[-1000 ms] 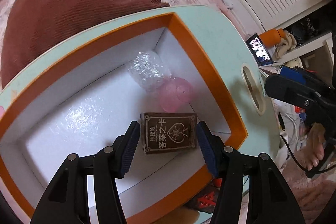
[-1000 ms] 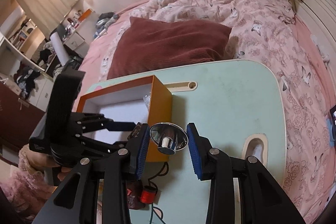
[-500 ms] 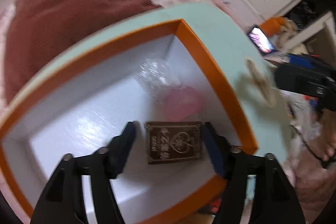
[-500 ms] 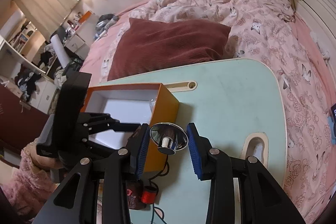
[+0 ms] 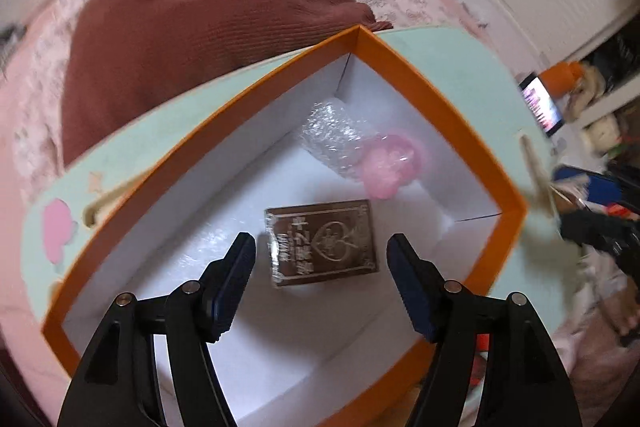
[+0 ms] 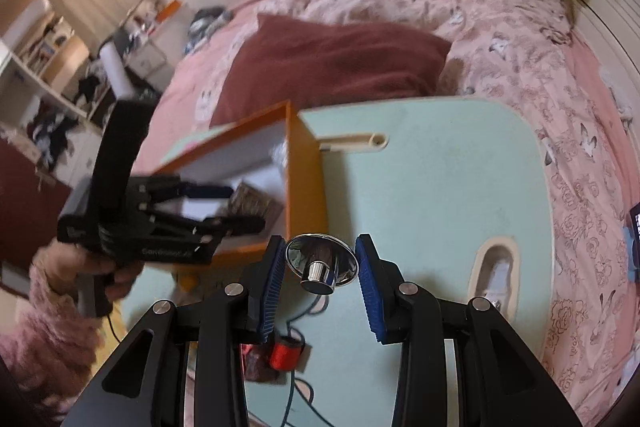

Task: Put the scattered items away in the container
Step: 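Grasp the silver knob and lift it out with right tool while left tool grasps the brown card box, then lift the brown card box out onto the desk with left tool while right tool grasps the bubble-wrapped pink item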

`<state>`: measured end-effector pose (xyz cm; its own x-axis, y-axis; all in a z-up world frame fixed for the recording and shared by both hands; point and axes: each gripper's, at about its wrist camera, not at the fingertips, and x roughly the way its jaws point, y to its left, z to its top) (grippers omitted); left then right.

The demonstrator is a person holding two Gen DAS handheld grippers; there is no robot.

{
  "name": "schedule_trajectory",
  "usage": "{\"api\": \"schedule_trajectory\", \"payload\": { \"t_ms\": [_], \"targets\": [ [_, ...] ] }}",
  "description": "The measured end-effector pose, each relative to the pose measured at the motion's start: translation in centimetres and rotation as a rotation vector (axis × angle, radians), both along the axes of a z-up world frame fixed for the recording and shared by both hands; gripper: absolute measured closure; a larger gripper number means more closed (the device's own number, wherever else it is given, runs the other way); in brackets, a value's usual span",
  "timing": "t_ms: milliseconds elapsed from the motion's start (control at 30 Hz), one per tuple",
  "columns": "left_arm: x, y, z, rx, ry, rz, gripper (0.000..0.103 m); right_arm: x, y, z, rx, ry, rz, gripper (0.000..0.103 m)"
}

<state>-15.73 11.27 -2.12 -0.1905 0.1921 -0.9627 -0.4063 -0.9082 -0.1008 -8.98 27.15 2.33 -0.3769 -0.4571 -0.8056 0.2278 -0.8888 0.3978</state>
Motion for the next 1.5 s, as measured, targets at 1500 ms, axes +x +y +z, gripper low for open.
{"api": "schedule_trajectory", "payload": {
  "t_ms": [1500],
  "targets": [
    [14.3,-8.6,5.7,0.378,0.063,0.024,0.046,0.3,-4.6,1.1,0.049,0.021,0.07,0.067]
  ]
}}
